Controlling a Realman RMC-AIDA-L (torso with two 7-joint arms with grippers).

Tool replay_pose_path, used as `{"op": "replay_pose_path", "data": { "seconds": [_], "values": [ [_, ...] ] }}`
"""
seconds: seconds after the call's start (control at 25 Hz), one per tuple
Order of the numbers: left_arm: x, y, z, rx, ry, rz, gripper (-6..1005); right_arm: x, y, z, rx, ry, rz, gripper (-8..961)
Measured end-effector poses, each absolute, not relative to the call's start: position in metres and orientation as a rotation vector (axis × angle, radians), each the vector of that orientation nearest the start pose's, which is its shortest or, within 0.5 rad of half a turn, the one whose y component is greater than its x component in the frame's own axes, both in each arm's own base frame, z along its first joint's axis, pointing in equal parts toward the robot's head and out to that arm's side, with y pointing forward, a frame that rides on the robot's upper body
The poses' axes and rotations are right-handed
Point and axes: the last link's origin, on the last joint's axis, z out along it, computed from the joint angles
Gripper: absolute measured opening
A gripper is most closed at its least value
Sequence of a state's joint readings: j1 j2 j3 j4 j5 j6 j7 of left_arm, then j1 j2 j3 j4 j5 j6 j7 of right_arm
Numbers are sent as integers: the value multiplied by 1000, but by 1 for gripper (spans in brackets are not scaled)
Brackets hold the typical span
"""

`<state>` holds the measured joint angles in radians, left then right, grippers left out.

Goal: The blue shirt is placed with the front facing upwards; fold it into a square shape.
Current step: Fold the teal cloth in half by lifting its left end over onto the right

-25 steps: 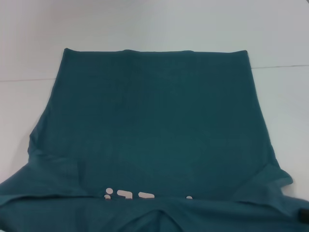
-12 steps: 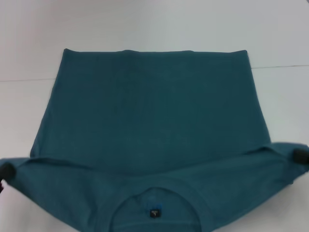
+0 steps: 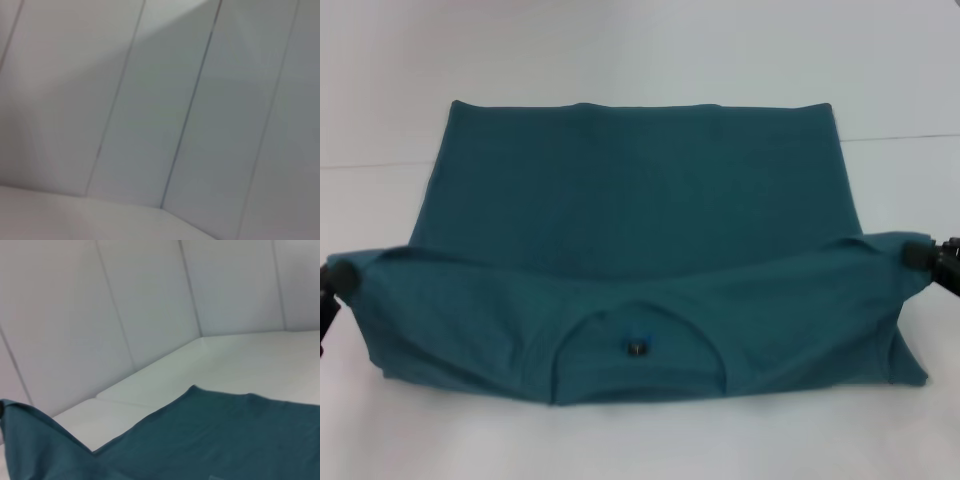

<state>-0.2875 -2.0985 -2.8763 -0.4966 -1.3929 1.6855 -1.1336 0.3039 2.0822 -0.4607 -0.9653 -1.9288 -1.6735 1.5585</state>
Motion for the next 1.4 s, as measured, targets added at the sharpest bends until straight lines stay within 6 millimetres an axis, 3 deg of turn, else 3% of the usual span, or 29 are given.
{"op": "replay_pose_path", "data": {
  "seconds": [0.32,0.92,1.4],
  "values": [
    [-335,273,50,-1974,-718,-1101,30,314,303,100,-2276,802,787,35],
    [-328,317,45,-1942,-754,-1008,30,315,331,109,-2163,830,741,36],
    [-319,351,39,-1932,-773,-918,29,318,360,97,-2097,887,717,36]
  ]
}}
